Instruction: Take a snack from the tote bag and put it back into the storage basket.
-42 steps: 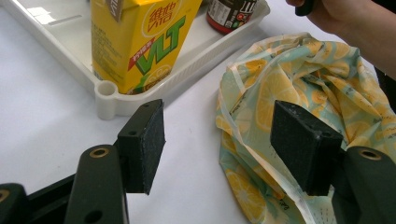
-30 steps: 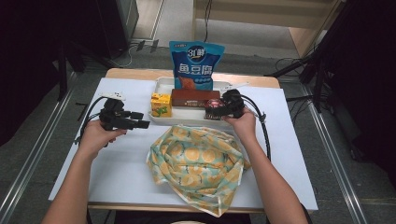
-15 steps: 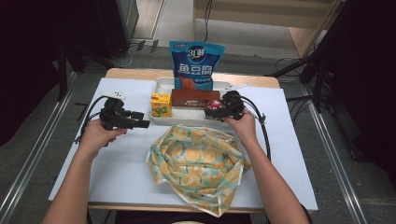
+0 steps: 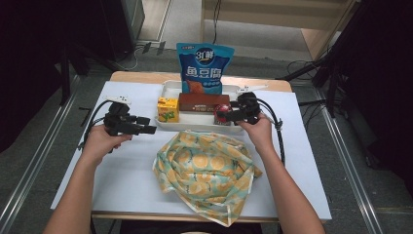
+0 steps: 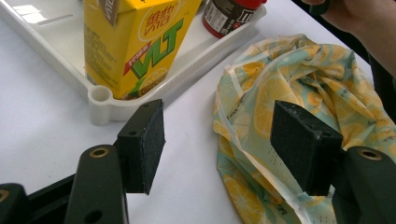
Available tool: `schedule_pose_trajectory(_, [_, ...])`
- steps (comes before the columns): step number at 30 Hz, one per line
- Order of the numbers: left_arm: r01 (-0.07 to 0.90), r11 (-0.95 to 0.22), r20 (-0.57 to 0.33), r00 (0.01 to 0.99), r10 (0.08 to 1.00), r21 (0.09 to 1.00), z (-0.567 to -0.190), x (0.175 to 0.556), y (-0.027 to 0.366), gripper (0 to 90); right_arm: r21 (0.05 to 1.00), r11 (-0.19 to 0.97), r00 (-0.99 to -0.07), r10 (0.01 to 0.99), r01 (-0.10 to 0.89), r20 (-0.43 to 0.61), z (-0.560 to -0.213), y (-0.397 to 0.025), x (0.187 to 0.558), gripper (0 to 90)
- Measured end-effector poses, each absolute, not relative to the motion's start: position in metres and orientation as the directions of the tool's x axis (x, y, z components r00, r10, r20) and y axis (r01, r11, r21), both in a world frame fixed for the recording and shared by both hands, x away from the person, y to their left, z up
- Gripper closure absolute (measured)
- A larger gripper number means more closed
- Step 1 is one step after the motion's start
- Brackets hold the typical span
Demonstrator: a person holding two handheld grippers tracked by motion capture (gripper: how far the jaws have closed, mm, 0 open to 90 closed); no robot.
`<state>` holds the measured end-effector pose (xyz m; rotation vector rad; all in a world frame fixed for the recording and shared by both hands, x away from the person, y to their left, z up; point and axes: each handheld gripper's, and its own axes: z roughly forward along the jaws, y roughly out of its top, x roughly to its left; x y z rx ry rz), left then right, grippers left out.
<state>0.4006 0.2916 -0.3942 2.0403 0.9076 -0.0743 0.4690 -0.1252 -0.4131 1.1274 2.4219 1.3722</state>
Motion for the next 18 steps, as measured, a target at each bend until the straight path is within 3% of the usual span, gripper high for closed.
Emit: schedule_pose_trajectory(18, [0.627, -0.356, -0.367, 0.732, 0.574, 0.693, -0.396, 0.406, 0.289, 35.6, 0.801, 0.333, -0.760, 0.613, 0.497, 0.217, -0.395, -0.128, 0.431, 17.5])
